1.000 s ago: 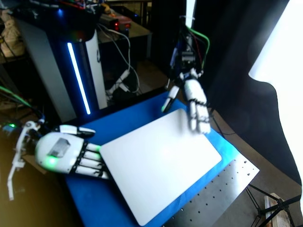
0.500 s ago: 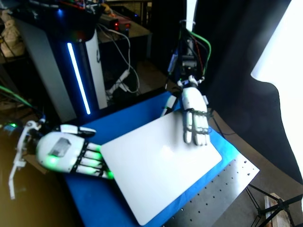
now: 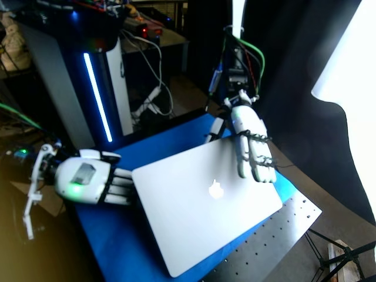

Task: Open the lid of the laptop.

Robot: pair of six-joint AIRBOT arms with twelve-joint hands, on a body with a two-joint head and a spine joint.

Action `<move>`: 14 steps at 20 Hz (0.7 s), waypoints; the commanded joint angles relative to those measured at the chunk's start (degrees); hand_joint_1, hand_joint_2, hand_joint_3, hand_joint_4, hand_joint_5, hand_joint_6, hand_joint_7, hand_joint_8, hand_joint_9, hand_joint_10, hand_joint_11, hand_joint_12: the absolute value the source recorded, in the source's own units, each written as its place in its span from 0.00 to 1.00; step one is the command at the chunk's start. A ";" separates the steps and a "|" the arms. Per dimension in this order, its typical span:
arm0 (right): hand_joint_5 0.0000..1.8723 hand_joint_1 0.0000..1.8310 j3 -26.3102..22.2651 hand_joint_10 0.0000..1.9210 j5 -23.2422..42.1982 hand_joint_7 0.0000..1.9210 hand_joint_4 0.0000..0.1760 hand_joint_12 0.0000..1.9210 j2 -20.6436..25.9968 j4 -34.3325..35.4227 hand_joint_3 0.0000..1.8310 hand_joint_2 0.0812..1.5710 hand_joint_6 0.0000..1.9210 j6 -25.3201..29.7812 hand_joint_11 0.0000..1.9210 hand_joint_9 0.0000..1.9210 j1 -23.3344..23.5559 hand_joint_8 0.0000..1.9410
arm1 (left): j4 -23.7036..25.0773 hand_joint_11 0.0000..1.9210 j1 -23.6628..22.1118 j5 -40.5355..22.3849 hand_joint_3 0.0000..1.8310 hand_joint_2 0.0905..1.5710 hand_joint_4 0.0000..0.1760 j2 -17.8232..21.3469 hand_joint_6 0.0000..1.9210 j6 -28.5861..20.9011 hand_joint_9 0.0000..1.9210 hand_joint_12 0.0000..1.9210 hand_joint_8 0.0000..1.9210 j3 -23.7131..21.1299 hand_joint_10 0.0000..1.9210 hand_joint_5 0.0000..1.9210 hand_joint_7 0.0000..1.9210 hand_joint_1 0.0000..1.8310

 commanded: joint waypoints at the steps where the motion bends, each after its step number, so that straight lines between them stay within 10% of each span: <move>1: 0.00 0.00 -0.40 0.00 3.65 0.00 0.00 0.00 -0.76 -1.54 0.00 0.74 0.00 0.52 0.00 0.00 0.50 0.00 | -0.66 0.00 -0.83 -8.19 0.00 0.62 0.85 -0.14 0.00 -0.46 0.00 0.00 0.00 0.32 0.00 0.00 0.00 0.42; 14: 0.00 0.00 2.34 0.00 2.01 0.00 0.00 0.00 -0.12 -0.90 0.00 0.73 0.00 0.51 0.00 0.00 3.21 0.00 | -0.26 0.00 -0.77 -7.22 0.00 0.62 0.98 -1.27 0.00 -0.46 0.00 0.00 0.00 0.22 0.00 0.00 0.00 0.41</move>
